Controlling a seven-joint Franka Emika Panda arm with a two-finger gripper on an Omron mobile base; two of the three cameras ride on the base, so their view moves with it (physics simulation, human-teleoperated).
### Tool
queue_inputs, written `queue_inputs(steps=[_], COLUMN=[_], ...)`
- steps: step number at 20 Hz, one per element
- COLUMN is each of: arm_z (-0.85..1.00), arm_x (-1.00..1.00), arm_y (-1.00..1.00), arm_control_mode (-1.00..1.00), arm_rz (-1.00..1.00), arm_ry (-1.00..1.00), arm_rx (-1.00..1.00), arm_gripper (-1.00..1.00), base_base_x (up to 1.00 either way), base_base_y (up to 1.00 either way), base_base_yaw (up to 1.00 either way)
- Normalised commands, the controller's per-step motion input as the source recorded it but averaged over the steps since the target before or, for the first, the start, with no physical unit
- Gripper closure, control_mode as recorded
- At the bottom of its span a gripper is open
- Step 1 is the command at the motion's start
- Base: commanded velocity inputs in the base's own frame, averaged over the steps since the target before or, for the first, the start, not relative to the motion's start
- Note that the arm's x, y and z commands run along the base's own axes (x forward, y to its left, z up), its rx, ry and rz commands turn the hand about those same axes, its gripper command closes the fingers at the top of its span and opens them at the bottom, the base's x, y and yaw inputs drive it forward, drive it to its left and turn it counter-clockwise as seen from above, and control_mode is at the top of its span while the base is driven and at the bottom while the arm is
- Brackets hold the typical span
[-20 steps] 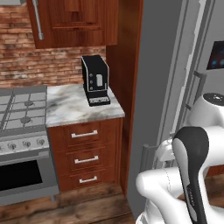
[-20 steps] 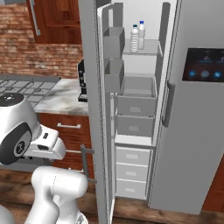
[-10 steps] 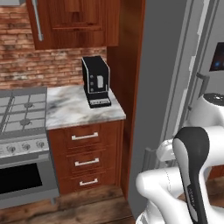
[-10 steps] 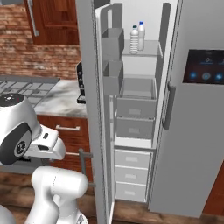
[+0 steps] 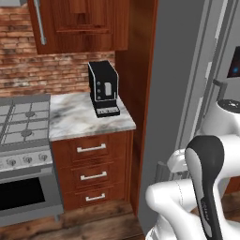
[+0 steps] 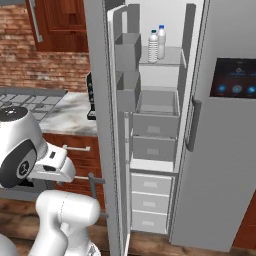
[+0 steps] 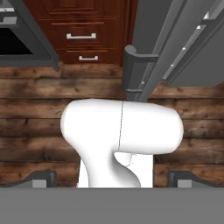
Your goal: Take the bottled waters from the counter and place them in the freezer to freeze. Close the freezer door after placing the bottles.
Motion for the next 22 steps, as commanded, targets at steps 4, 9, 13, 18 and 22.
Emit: queue_inputs(steps=[4, 9, 13, 18, 22], arm_z=[0.0, 0.0, 0.0, 0.0, 0.06], arm_x=[0.0, 0.0, 0.05, 0.3, 0.19], arm_y=[0.0, 0.0, 0.0, 0.09, 0.18], arm_control_mode=[1.0, 1.0, -1.0, -1.0, -1.0], arm_rz=[0.0, 0.0, 0.0, -0.1, -0.17], arm_ry=[0.0, 0.0, 0.0, -0.02, -0.01], arm_rx=[0.0, 0.0, 0.0, -0.03, -0.09], arm_gripper=[-1.0, -1.0, -1.0, -1.0, -1.0], base_base_x=[0.02, 0.04, 0.0, 0.0, 0.0], base_base_y=[0.03, 0.08, 0.0, 0.0, 0.0], base_base_yaw=[0.0, 0.0, 0.0, 0.0, 0.0])
